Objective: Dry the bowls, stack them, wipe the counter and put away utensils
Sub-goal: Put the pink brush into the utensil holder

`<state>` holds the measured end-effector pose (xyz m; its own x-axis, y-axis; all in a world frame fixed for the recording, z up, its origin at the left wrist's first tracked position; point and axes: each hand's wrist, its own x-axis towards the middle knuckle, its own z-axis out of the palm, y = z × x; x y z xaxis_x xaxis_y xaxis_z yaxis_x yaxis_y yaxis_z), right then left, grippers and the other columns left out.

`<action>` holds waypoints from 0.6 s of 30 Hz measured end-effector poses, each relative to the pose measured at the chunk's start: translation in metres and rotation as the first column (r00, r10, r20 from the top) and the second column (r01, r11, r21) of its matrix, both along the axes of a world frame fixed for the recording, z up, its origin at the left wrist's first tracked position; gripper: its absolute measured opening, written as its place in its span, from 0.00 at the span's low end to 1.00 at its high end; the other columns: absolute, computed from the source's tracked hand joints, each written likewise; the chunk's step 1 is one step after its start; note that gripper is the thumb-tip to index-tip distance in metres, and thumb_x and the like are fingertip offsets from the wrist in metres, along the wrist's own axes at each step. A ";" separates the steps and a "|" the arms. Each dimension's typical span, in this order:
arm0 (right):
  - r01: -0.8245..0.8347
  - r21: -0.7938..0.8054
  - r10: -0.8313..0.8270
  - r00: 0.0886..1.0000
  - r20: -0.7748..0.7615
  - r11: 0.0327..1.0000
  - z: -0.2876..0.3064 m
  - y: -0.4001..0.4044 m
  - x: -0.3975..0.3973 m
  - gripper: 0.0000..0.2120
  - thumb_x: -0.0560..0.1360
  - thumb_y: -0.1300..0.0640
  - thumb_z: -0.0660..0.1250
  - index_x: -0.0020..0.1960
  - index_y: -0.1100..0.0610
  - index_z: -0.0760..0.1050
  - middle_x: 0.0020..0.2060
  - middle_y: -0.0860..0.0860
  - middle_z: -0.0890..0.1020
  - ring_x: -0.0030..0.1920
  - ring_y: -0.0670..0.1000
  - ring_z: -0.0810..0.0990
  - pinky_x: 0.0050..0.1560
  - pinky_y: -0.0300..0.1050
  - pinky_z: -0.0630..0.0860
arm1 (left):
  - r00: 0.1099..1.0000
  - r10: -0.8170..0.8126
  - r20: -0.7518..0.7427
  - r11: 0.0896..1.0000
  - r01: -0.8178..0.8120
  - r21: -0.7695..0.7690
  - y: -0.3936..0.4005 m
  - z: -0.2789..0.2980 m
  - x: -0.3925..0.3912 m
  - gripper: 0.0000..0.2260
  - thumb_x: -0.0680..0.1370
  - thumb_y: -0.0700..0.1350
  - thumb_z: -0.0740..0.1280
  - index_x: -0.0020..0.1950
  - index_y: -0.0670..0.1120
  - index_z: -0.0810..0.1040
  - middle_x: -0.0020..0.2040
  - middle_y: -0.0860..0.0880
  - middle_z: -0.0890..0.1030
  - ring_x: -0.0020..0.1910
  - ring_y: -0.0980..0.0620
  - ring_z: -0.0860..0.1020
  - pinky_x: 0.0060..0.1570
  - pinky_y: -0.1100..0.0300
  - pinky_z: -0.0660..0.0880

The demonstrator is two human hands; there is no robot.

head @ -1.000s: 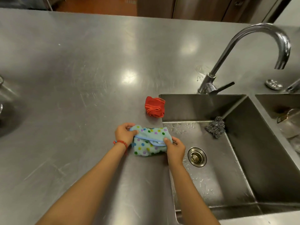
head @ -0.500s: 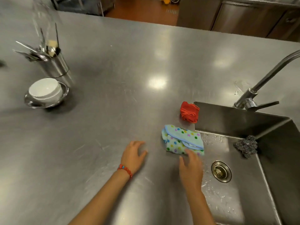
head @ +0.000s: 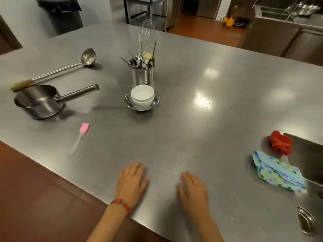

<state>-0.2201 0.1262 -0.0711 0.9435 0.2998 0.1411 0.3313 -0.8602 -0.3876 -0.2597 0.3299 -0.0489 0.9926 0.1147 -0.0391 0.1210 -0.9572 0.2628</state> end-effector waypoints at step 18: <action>-0.196 0.124 0.214 0.963 -0.165 0.973 0.014 0.265 0.007 0.18 0.75 0.55 0.64 0.64 0.57 0.72 0.63 0.55 0.75 0.65 0.54 0.71 0.67 0.47 0.62 | 0.953 0.300 -0.028 0.954 -0.301 0.000 0.255 0.006 -0.049 0.23 0.72 0.53 0.56 0.49 0.37 0.81 0.49 0.36 0.82 0.47 0.36 0.81 0.44 0.41 0.78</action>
